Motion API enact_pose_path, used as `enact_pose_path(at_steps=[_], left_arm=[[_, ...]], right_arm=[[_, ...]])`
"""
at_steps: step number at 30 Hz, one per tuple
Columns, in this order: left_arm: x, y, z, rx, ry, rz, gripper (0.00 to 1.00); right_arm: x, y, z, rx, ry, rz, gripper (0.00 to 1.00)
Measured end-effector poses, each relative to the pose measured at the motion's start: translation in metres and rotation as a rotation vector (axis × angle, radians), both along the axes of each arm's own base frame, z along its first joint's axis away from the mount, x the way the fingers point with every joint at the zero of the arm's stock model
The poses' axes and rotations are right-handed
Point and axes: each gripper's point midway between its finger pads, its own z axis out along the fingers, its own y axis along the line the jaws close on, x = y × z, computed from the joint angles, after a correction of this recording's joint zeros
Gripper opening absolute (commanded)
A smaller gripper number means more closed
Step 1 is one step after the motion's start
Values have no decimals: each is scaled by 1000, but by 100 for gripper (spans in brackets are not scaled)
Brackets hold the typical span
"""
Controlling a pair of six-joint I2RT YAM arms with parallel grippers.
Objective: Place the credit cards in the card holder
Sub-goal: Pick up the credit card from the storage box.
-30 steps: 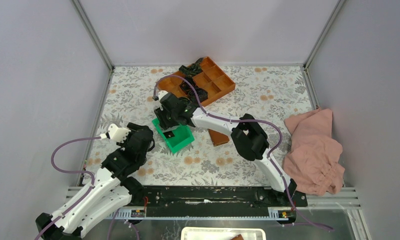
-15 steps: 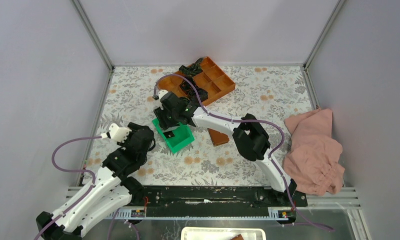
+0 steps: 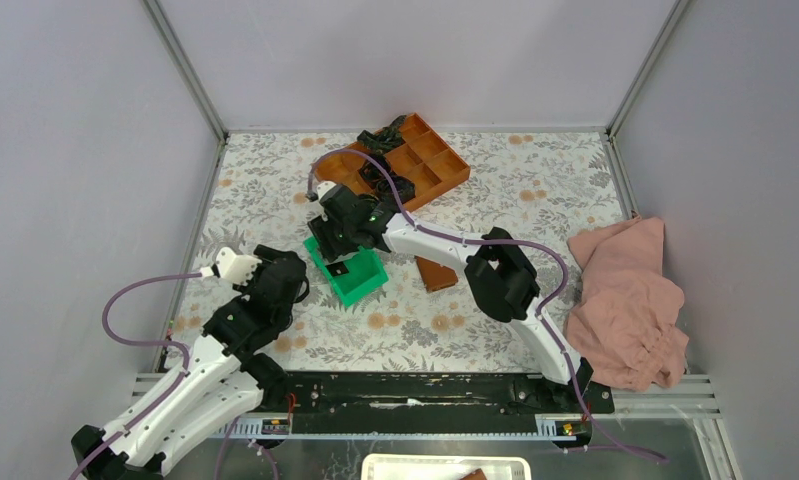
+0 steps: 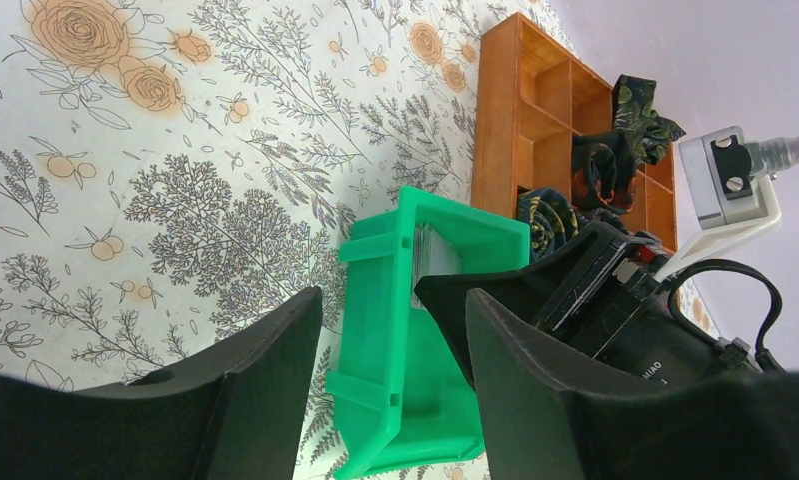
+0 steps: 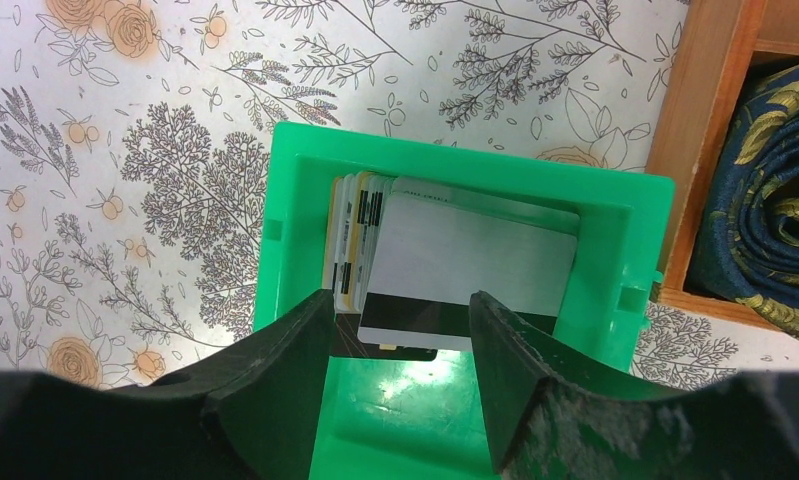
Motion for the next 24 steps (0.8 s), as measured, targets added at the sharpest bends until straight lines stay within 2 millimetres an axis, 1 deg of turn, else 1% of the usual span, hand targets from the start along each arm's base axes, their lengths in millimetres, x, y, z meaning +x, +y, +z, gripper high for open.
enact_pose_path(at_steps=[6, 10, 12, 14, 15, 17, 19, 24], left_arm=[[0, 0, 1, -3, -4, 0, 62], [-1, 1, 1, -7, -8, 0, 62], [-1, 1, 0, -6, -8, 0, 62], [-2, 1, -1, -5, -6, -1, 62], [-2, 1, -1, -5, -6, -1, 62], [-2, 1, -1, -5, -6, -1, 62], [-2, 1, -2, -5, -5, 0, 62], [-2, 1, -2, -4, -4, 0, 62]], right_arm=[[0, 3, -2, 6, 9, 4, 56], [-2, 5, -12, 1, 28, 12, 56], [-1, 6, -11, 5, 28, 10, 55], [0, 8, -10, 9, 26, 9, 49], [1, 8, -10, 8, 26, 8, 44], [2, 7, -11, 7, 27, 6, 40], [1, 7, -11, 13, 33, 6, 38], [2, 9, -9, 20, 30, 8, 38]])
